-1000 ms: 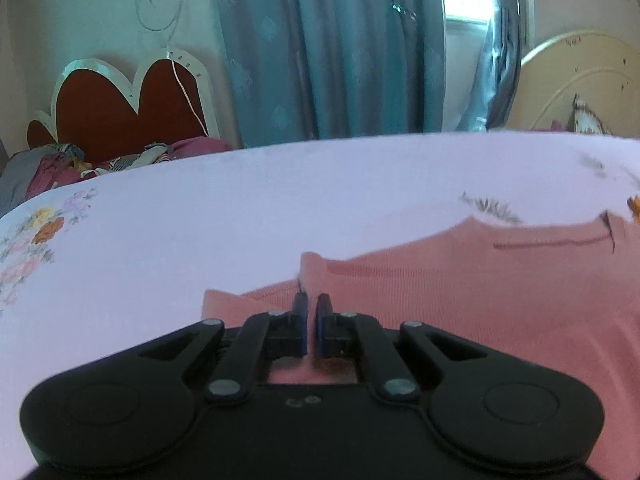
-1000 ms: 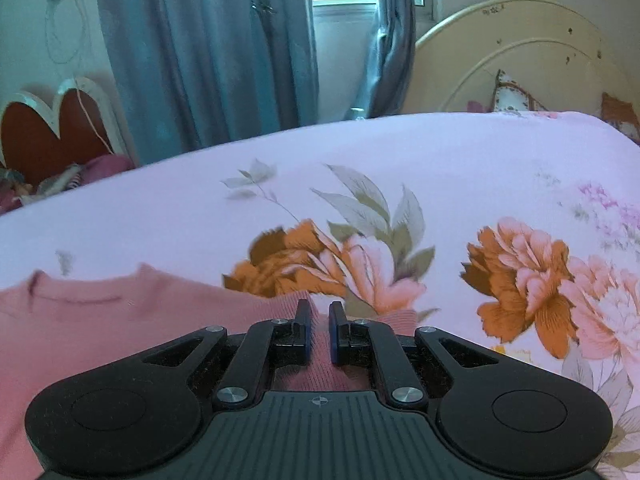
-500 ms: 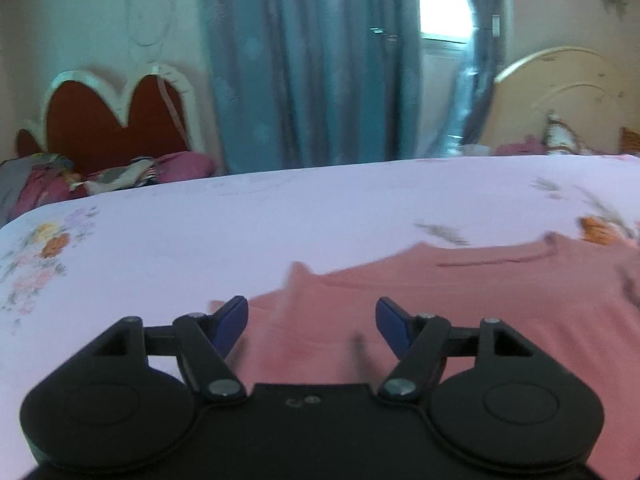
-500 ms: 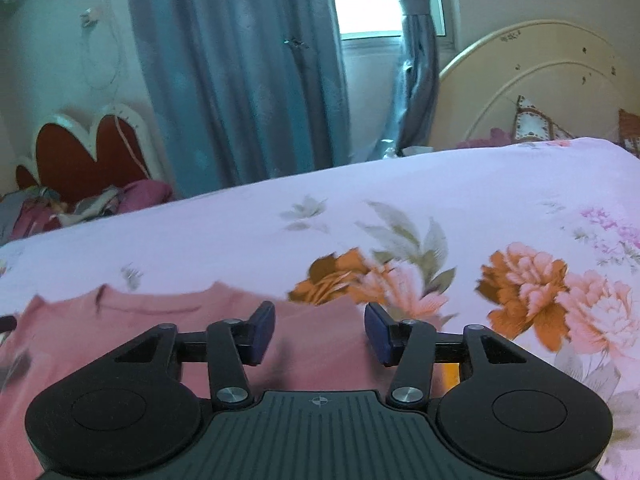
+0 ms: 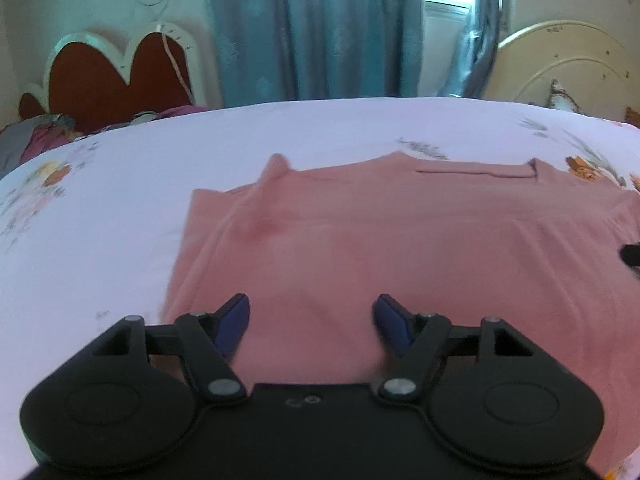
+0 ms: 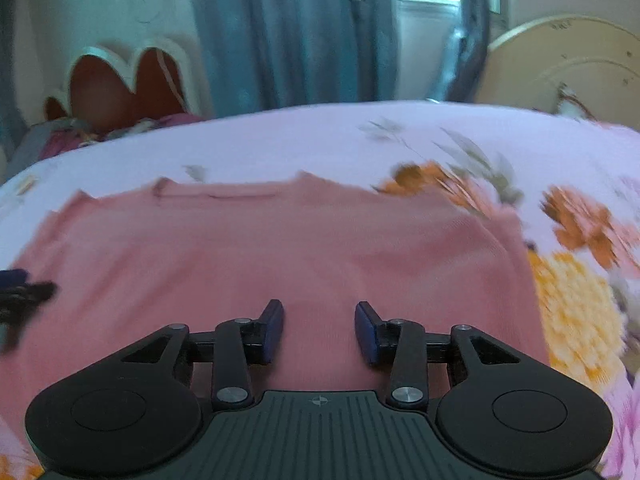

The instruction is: Fold small clothes

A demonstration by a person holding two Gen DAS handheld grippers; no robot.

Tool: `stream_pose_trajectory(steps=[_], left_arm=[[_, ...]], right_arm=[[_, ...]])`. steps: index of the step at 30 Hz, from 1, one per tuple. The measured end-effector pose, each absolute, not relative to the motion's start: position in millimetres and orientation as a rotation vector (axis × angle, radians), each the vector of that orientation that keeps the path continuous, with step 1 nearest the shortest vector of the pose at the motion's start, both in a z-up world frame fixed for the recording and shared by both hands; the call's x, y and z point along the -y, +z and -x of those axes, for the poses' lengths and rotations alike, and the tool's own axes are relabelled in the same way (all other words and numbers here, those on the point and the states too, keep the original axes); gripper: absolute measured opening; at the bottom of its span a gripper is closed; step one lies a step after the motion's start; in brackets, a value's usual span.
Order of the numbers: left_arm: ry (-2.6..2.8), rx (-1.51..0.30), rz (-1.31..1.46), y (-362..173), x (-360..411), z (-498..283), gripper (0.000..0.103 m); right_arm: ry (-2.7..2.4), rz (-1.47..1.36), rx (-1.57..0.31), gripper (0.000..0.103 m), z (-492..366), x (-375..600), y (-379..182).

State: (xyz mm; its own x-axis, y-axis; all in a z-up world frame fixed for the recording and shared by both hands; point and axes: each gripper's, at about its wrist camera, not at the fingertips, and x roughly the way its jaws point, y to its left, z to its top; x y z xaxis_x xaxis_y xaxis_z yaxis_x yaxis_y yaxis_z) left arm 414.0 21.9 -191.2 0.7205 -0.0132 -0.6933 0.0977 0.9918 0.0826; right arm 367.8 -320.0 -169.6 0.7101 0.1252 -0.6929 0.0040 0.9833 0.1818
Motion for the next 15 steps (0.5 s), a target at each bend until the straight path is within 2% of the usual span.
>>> stream_pose_trajectory(steps=[11, 15], left_arm=[[-0.031, -0.783, -0.104, -185, -37, -396, 0.071], [-0.034, -0.763, -0.108, -176, -34, -381, 0.068]], right_arm=[[0.007, -0.118, -0.767, 0.04, -323, 340, -159], [-0.005, -0.112, -0.754, 0.04, -302, 348, -155]])
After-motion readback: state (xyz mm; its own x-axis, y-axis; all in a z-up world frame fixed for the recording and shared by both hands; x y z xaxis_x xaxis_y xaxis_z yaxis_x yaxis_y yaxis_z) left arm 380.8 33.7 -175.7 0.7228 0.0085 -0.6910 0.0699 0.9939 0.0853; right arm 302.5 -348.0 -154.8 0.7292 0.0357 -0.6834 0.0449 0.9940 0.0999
